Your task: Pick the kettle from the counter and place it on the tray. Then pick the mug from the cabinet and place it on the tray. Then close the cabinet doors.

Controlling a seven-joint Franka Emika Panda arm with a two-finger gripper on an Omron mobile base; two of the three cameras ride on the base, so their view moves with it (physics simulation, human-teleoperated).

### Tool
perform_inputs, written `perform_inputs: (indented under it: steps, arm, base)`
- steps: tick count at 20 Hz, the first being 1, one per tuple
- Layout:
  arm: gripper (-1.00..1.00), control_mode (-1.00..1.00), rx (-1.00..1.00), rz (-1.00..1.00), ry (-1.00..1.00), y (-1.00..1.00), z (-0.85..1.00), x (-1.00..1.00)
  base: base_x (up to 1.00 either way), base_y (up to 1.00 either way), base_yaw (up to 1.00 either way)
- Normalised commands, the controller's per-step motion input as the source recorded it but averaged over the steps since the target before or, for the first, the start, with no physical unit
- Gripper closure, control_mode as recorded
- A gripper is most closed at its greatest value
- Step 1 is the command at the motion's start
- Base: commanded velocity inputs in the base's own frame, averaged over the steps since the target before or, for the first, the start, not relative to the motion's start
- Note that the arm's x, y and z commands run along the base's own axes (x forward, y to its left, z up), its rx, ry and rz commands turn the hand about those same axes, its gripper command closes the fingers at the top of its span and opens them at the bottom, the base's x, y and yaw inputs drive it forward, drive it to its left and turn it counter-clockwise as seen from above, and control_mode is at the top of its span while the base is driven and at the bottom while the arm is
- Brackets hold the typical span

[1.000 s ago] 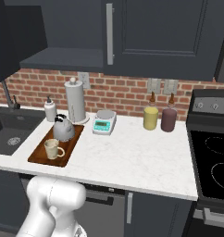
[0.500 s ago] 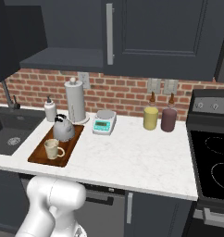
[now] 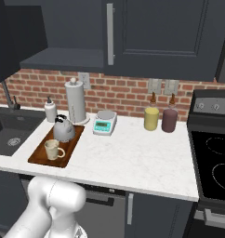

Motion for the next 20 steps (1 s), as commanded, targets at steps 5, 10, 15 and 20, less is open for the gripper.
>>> perform_inputs:
  steps: [5,10,15,20]
  arm:
    - [1.0,-1.0,-0.11,-0.26,-0.1,0.55,0.0,0.0]
    - [1.0,-1.0,-0.09,-0.24,-0.08,0.57,0.0,0.07]
    - [1.0,-1.0,-0.04,-0.18,-0.01,0.33,0.0,0.38]
    - [1.0,-1.0,0.0,-0.1,0.0,0.28,-0.03,0.7]
  base:
    - [0.0,0.0,0.0]
    - [0.0,0.0,0.0]
    - [0.0,0.0,0.0]
    - [0.0,0.0,0.0]
